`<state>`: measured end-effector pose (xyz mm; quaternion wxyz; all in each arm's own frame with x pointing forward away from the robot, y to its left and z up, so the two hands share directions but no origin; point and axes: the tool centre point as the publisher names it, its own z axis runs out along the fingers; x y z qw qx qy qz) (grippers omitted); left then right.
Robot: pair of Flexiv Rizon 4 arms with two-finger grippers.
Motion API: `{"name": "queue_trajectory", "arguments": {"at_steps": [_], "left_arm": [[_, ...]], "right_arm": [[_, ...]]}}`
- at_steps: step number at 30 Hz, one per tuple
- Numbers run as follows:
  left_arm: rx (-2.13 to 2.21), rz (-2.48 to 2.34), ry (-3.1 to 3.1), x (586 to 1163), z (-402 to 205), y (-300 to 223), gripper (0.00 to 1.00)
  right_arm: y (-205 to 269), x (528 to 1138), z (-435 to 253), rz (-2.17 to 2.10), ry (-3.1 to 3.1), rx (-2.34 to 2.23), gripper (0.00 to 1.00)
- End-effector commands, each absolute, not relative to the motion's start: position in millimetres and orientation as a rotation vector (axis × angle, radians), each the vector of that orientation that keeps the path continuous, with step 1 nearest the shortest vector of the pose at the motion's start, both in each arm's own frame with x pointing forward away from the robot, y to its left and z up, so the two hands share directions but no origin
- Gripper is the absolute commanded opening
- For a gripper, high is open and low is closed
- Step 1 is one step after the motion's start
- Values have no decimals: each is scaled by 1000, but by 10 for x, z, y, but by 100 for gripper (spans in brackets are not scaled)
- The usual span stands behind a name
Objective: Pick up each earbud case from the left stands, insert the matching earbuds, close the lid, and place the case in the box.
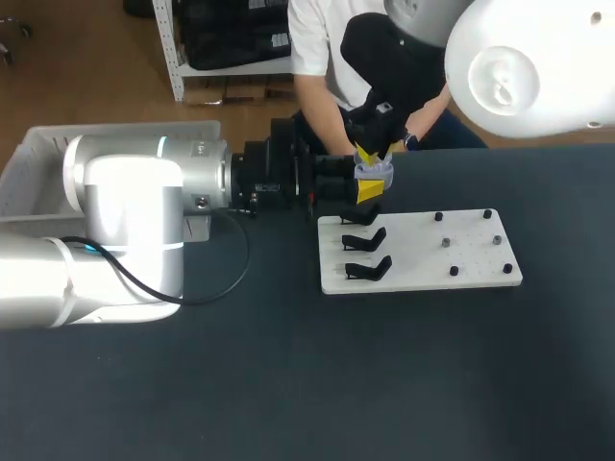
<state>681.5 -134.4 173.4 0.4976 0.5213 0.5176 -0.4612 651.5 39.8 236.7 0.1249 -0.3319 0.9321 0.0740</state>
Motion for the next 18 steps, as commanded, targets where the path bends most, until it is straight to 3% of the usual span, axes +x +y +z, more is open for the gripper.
{"name": "queue_trajectory", "arguments": {"at_steps": [1,18], "left_arm": [[1257,-1113,1250,6805,1725,-1345,0],[1257,-1113,1250,6805,1725,-1345,0]], "right_arm": [[443,6567,2367,210,2727,-976,0],[456,6588,2265,196,2711,-966,0]]}}
